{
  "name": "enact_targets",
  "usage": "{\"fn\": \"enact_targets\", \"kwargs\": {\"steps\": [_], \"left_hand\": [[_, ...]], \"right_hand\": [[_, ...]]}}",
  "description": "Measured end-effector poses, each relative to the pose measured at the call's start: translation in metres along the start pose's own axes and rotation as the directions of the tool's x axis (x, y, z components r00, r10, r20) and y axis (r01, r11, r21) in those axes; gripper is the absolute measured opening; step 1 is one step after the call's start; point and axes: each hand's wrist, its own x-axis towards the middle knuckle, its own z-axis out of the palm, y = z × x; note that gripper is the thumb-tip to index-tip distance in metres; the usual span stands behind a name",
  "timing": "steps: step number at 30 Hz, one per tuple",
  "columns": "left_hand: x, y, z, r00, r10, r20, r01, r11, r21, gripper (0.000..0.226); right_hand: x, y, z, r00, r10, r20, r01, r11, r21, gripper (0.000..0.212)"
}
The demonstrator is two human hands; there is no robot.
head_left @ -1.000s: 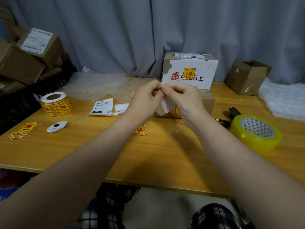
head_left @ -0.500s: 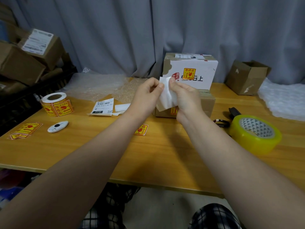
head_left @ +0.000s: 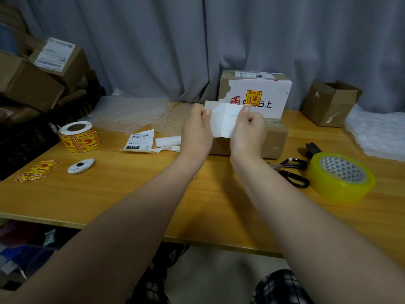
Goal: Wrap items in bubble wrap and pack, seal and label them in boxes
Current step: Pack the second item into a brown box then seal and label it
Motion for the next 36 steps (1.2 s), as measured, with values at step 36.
{"fn": "enact_targets", "kwargs": {"steps": [36], "left_hand": [[0.017,-0.079,-0.080,0.801,-0.547,-0.244,0.574,0.817,0.053,0.034]], "right_hand": [[0.038,-0.024,-0.038,0.962,0.023,-0.270,0.018,0.989,0.149,0.023]]}}
